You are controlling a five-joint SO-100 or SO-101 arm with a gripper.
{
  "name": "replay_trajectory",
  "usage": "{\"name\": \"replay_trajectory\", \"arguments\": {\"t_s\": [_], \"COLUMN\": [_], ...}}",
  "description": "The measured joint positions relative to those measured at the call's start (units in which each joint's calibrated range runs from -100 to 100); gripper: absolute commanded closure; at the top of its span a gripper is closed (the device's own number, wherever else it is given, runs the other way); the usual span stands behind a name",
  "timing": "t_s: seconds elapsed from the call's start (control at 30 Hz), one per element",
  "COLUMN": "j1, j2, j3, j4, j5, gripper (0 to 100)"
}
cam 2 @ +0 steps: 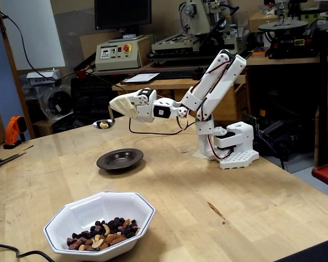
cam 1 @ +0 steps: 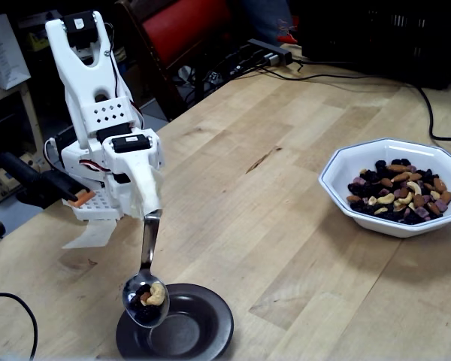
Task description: Use spoon to transfer food from the white bowl to brown plate
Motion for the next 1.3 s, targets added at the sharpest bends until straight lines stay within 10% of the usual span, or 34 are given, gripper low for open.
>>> {"name": "replay_trajectory", "arguments": {"t_s": [1.3], "j1": [0.0], "j2": [8.85], "j3": [0.0], "j4": [0.0], "j5": [3.71], "gripper": [96]}}
